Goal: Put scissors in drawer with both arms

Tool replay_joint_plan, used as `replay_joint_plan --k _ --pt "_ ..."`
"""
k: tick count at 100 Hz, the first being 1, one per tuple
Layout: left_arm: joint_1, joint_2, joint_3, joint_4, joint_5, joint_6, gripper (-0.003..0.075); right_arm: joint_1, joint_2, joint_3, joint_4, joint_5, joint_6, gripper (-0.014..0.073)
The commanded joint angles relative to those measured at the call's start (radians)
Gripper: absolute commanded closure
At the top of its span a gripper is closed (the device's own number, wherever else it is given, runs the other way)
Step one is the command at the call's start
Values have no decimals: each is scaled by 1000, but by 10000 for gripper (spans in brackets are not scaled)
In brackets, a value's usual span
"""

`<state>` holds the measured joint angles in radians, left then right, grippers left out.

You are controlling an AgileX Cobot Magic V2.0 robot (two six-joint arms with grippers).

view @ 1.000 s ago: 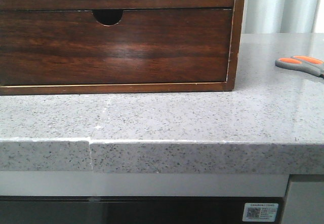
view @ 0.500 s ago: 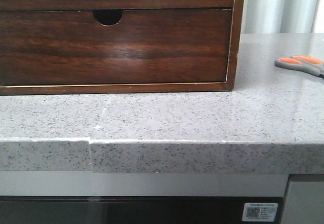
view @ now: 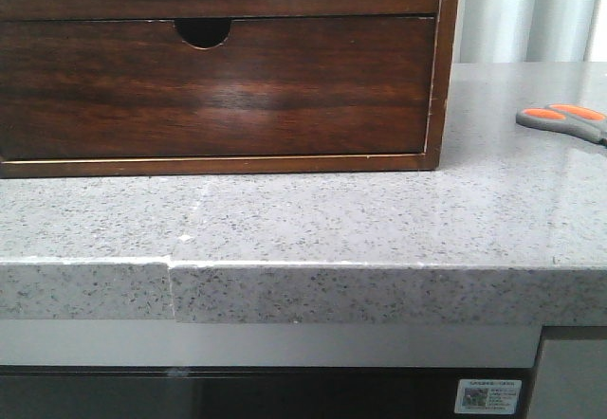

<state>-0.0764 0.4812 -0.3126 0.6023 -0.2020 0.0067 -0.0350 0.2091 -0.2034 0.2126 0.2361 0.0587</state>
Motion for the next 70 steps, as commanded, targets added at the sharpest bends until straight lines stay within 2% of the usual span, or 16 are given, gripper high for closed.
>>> replay_joint_plan --k 1,22,43,70 --pt "-61 61 -62 100 -74 -7 364 1 20 -25 2 -92 -8 665" --pt "-242 241 -149 288 -72 -7 364 1 20 -25 2 -100 -8 665" --pt "-376 434 -261 422 -50 -7 364 1 20 -25 2 -100 -8 665" --pt "-440 599 -396 462 -39 -7 364 1 20 -25 2 -100 -8 665"
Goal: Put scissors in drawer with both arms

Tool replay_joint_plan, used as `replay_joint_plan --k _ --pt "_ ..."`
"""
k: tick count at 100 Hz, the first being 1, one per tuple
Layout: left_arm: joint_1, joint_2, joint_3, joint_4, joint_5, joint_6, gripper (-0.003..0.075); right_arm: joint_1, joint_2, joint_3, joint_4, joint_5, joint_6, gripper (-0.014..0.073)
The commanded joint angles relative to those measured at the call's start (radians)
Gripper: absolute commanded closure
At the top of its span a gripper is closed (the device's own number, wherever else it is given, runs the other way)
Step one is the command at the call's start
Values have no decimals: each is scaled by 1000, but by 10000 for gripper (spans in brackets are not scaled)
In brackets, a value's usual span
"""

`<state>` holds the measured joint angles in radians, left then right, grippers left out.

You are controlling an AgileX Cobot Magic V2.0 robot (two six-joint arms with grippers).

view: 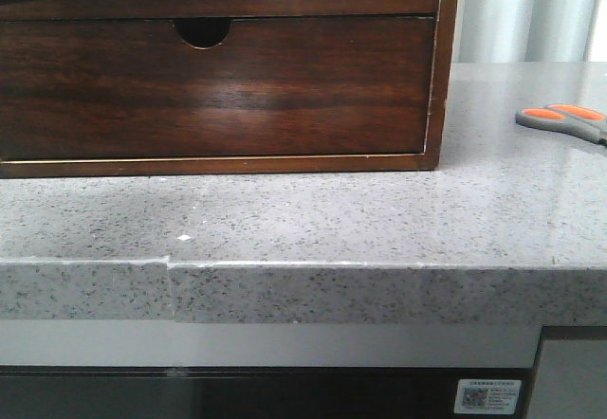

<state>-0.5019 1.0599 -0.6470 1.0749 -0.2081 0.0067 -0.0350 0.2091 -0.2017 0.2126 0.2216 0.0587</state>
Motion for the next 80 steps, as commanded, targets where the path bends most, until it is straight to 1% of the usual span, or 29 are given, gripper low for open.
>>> replay_joint_plan --k 1,20,27,32,37,49,53,80 --pt "-14 23 -67 -11 -33 -7 364 1 20 -27 2 -85 -8 665" --pt "-14 77 -111 60 -17 0 365 1 20 -27 2 -85 -8 665" --pt "-14 94 -120 77 -4 0 395 1 20 -27 2 -85 -8 665" --pt "-14 103 -123 79 2 0 441 1 20 -27 2 -85 -8 665" --pt "-14 110 -125 81 6 -7 504 1 20 -27 2 -85 -8 665" --pt "-14 110 -125 83 -12 -7 692 1 20 -27 2 -85 -8 665" --pt "-14 107 -125 83 -18 -7 738 1 20 -27 2 -85 -8 665" --pt "-17 55 -125 83 -17 -7 738 1 20 -27 2 -85 -8 665"
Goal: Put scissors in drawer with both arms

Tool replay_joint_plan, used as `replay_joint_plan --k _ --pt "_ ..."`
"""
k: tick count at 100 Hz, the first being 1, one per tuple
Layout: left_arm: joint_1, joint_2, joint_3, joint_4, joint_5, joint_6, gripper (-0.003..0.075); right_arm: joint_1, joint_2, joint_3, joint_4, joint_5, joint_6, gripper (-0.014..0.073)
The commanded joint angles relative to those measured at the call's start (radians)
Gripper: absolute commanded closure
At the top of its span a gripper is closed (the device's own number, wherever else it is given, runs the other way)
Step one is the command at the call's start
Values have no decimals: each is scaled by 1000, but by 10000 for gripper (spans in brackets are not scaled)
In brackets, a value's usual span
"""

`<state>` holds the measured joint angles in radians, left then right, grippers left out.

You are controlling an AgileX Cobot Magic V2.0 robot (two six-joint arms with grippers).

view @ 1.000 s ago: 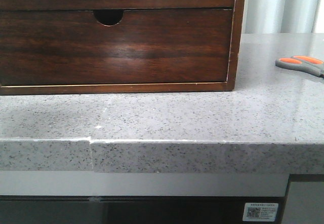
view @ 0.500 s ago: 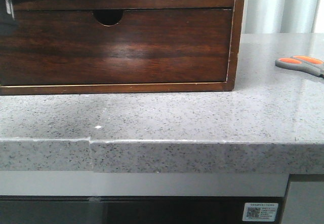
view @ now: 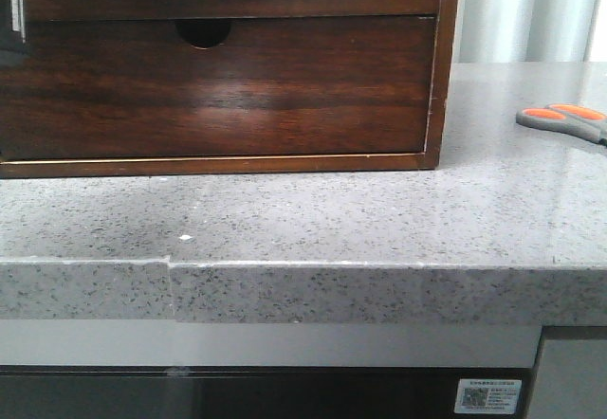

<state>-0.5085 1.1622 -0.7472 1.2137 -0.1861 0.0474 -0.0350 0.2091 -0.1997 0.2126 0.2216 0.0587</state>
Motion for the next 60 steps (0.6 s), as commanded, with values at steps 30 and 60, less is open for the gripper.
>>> replay_joint_plan --k 30,60 --pt "-99 -143 55 -56 -31 -47 738 1 20 -29 2 -85 -8 665" --pt "-170 -282 166 -56 -28 -47 738 1 20 -29 2 -85 -8 665"
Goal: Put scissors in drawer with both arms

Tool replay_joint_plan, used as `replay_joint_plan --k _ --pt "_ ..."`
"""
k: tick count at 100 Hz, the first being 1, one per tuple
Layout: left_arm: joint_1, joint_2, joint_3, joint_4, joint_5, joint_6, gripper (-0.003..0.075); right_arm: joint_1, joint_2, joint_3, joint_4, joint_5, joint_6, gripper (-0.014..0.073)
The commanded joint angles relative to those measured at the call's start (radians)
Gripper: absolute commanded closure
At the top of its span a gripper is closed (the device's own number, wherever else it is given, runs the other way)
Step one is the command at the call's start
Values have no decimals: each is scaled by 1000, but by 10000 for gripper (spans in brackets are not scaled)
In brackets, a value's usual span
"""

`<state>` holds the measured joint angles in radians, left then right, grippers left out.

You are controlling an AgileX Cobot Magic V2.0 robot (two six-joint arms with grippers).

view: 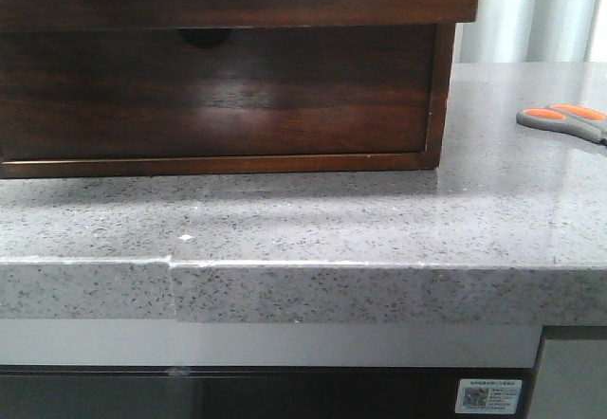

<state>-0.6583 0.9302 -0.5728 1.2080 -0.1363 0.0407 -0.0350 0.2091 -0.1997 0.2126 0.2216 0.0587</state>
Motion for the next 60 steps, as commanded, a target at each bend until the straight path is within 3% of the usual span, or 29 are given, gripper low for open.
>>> replay_joint_plan --k 1,23,45,60 --pt "-22 -53 -4 -51 -77 -41 738 1 20 -29 2 -85 -8 665" --pt "-22 -78 28 -51 -55 -41 720 1 20 -29 2 -85 -8 665" --pt "-22 -61 28 -51 -51 -41 442 1 20 -29 2 -85 -8 665" --pt "-22 -58 28 -51 -58 -41 416 1 20 -29 2 -85 -8 665"
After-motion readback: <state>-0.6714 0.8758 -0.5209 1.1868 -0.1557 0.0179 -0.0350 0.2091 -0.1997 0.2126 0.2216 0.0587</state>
